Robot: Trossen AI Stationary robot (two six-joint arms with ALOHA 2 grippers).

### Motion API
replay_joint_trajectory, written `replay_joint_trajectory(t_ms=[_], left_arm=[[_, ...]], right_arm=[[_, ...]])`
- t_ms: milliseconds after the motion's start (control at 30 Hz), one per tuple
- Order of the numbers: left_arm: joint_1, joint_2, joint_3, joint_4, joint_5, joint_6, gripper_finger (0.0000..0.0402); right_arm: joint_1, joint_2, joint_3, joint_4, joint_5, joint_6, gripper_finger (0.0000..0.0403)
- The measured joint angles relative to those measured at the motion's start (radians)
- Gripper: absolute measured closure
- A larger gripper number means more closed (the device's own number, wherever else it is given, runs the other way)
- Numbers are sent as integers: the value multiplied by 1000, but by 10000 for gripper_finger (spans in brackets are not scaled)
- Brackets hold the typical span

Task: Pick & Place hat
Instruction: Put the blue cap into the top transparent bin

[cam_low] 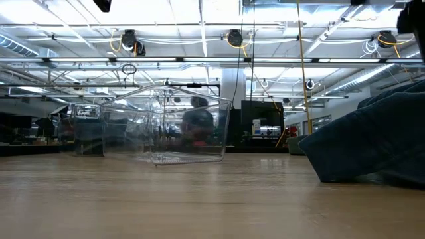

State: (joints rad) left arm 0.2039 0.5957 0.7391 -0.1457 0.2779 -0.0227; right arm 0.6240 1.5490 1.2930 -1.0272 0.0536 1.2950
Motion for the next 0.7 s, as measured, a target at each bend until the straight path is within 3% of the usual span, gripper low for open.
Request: replay_joint_trajectory(t_ms=[200,700], left_arm=[[0,0,0,1,0,-2,203],[0,0,0,0,0,-13,215]], right_arm=[[-43,0,-45,-70,-29,76,138],[-69,-1,-120,25,-110,100,138]])
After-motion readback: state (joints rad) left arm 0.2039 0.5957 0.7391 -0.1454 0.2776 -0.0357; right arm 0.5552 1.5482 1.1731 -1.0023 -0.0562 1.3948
